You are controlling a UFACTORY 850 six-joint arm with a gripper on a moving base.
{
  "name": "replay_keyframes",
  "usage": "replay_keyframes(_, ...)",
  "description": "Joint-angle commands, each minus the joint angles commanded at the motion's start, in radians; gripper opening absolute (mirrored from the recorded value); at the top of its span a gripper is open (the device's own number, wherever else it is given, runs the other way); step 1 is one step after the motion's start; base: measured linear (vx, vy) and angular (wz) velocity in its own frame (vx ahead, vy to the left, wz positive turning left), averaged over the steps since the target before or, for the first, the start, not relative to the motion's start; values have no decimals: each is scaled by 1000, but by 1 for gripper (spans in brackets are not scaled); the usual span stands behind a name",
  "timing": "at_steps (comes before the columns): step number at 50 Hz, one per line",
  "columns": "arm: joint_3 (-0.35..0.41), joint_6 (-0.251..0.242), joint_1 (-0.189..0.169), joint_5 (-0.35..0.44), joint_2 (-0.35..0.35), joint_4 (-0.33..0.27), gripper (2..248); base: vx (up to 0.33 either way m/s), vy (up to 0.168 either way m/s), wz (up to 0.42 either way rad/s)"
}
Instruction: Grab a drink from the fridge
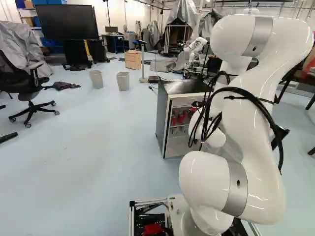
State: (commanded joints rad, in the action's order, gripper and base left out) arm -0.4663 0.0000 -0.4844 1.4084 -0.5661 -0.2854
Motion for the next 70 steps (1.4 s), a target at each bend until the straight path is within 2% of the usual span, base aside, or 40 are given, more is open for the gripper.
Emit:
replay_keyframes(50,45,0,1,0,158,0,96,0,0,0)
replay_keyframes(70,29,0,10,0,195,0,96,0,0,0)
